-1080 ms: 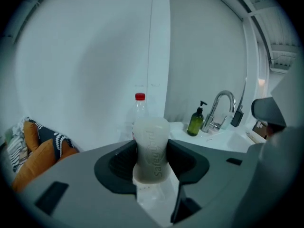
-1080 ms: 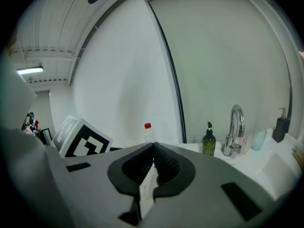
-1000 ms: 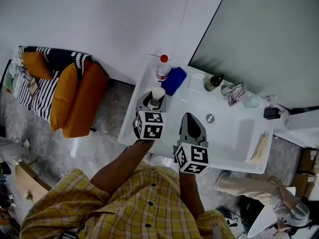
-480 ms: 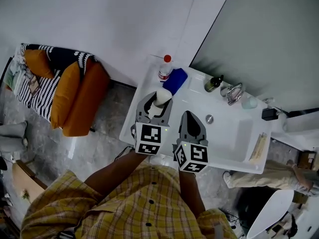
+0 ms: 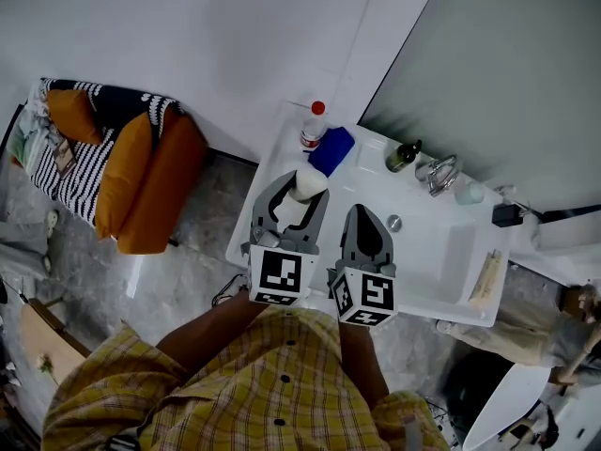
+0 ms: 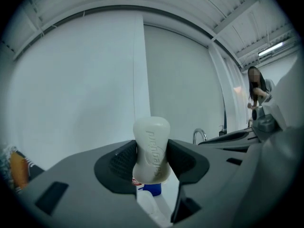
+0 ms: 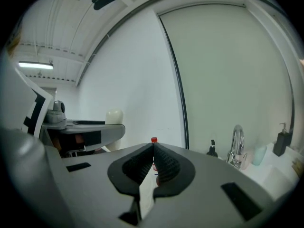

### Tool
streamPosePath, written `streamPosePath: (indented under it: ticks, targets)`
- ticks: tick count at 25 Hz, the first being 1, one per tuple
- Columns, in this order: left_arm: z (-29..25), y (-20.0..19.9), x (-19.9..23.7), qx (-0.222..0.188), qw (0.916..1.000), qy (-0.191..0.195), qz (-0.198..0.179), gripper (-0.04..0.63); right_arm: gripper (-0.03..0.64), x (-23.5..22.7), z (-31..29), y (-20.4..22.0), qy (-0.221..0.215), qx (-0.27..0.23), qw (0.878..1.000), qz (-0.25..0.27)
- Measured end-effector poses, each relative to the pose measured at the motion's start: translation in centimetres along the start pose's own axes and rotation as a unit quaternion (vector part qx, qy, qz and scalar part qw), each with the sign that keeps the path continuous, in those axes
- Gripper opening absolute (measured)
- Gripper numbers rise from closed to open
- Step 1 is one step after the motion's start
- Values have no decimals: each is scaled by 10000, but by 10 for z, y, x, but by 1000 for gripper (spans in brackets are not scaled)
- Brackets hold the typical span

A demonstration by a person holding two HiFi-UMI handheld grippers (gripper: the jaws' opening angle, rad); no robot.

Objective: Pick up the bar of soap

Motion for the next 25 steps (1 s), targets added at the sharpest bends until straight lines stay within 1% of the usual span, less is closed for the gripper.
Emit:
streamPosePath:
  ticks: [7,12,16,25]
  targets:
    - [4,9,-2,17,9998,106,161,201,18,9,2,-11,-32,-299,9993,232]
    - [2,8,-3,-14,9997,135,200,201,18,8,4,-15,-7,-478,9986,237]
    - [3,7,-5,-57,9997,156,164,201,18,6,7,-16,80,-501,9984,247]
    - [3,8,-7,-53,9998,187,77,201,18,7,7,-16,108,-497,9983,277]
Point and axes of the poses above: the fingertips, and each gripper's own axes: z backward along the fingers, x to its left, y out of its underside, the point moved 5 cm from there along z, backward along the fingers, and after that the axes turned 6 degrees about x, right-handed, at the moved point
